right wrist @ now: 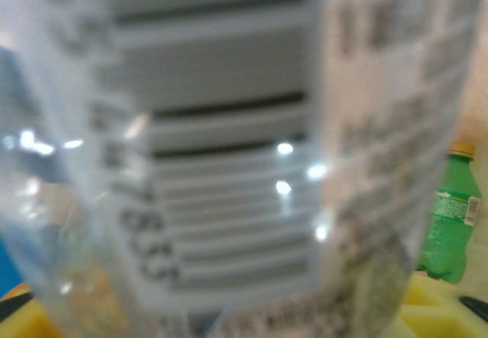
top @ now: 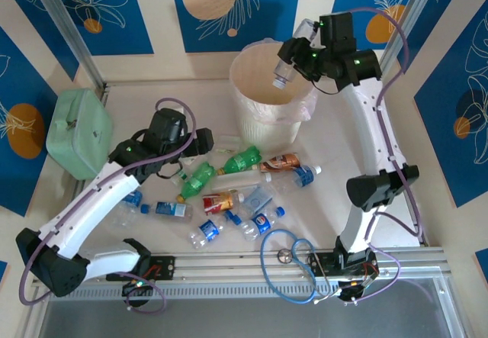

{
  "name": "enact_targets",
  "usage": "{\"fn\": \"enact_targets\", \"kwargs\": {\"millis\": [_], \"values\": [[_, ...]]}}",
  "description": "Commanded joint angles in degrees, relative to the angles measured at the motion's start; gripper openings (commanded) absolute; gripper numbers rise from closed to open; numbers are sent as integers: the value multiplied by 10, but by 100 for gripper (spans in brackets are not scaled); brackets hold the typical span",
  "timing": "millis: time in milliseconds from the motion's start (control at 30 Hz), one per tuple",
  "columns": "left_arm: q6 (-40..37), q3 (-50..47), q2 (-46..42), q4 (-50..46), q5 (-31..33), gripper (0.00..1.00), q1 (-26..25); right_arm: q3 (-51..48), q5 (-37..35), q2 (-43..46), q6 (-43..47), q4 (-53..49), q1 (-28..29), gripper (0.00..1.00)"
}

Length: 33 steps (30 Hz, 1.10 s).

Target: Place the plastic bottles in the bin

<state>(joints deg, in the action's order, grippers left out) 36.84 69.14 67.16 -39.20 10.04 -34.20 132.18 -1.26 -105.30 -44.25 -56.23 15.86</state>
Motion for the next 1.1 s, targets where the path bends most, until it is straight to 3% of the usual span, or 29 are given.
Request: {"fn": "enact_targets", "kwargs": {"millis": [0, 233, 467, 600, 767, 1067], "values": [[-1, -8, -16, -40, 36, 90, 10, 21, 12, -21, 3, -19, 4, 64], [5, -27, -36, -84, 72, 99, 34, 35, 13, -33, 5, -21, 10, 81], [11, -57, -66, -152, 125, 100, 61, 82, 5, -22, 27, -57, 28, 83], [-5, -105, -92, -170, 134, 100, 116, 52, -15, 22, 41, -62, 54, 83], [-78, -151, -73, -141, 143, 100, 185, -70, -56, 116, 53, -38, 113, 79], [-133, -190, 18, -79, 170, 89, 226, -360, -62, 294, -2, 35, 170, 76]]}}
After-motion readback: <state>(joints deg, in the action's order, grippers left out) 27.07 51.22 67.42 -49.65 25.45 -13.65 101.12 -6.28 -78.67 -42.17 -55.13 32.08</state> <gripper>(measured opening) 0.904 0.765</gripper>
